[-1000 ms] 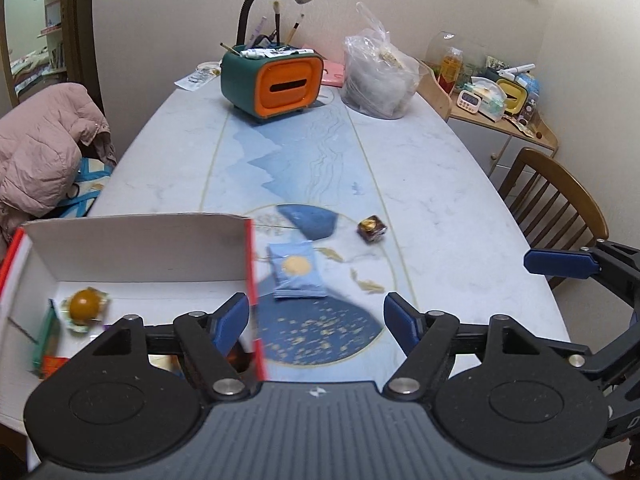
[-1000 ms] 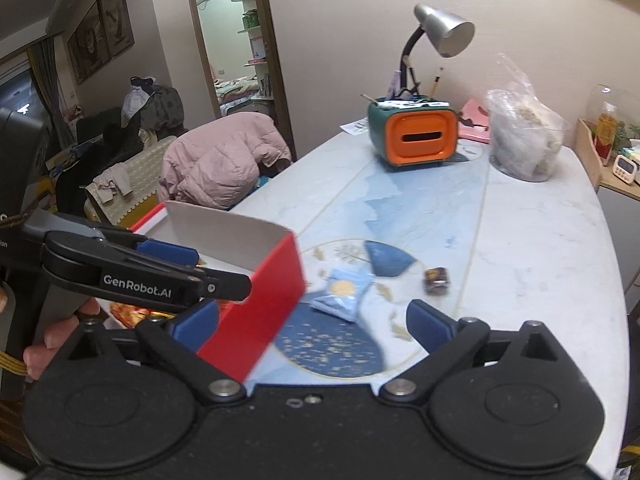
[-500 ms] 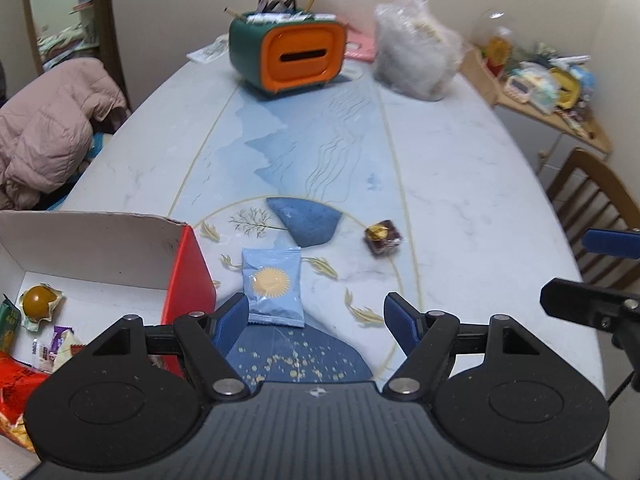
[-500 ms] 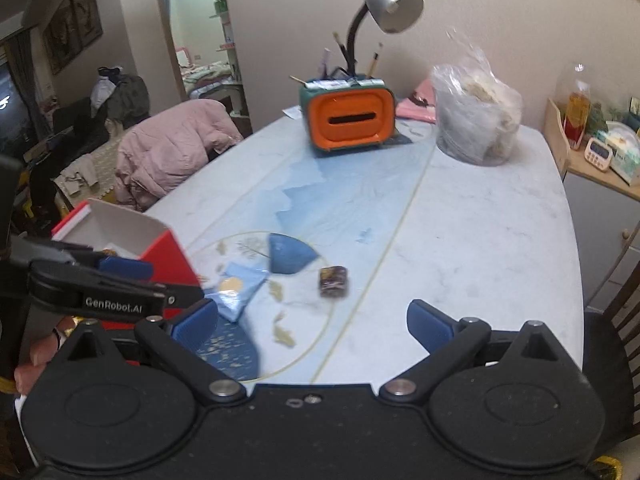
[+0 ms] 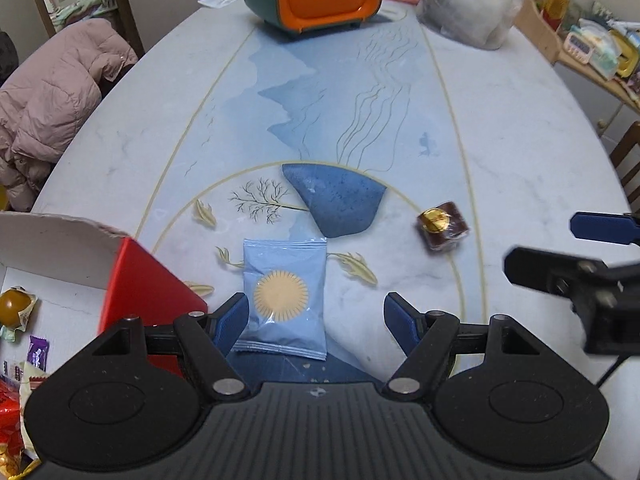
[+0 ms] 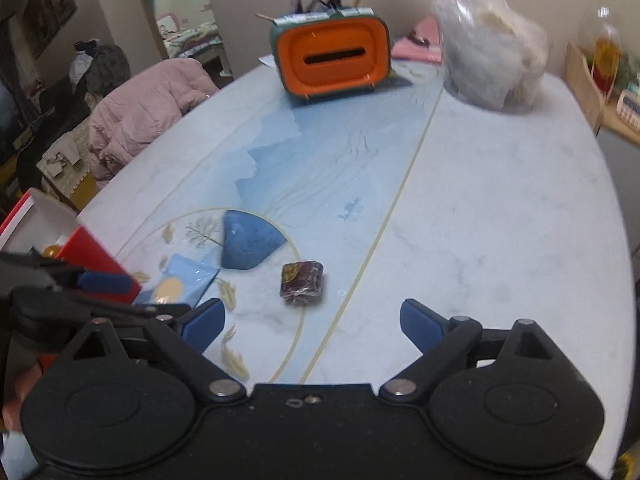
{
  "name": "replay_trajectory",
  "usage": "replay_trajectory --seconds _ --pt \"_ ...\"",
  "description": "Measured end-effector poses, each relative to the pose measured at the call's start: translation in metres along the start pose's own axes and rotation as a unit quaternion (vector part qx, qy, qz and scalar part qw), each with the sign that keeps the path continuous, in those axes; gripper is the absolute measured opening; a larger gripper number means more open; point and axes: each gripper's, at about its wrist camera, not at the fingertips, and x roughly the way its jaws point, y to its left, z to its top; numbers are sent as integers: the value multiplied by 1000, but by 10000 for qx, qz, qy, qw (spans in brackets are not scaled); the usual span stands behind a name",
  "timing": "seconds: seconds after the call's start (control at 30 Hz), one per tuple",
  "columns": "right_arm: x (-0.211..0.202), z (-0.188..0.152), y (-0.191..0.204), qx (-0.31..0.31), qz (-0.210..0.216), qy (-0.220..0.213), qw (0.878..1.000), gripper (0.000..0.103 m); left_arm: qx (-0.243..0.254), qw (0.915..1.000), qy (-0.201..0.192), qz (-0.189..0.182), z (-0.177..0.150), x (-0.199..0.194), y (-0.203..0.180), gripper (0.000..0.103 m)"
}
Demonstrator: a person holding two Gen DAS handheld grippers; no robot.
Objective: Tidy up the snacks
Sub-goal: 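Grasp the pale blue sun-printed bag with left tool while right grasps the wrapped chocolate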
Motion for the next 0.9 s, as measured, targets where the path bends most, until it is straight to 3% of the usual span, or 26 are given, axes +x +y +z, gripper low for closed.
replay_trajectory --seconds 0.17,0.33,0.8,0.9 --pt "33 8 -4 307 8 185 9994 81 46 9999 87 132 1 12 -4 74" --pt "56 11 3 233 101 340 9991 68 24 9998 162 144 -1 21 -4 74" --pt "77 12 15 -224 -47 396 9990 34 -143 9996 246 64 -2 31 -2 74" --pt "77 11 14 -305 -54 348 9989 33 -112 9995 274 -110 -2 32 -6 73"
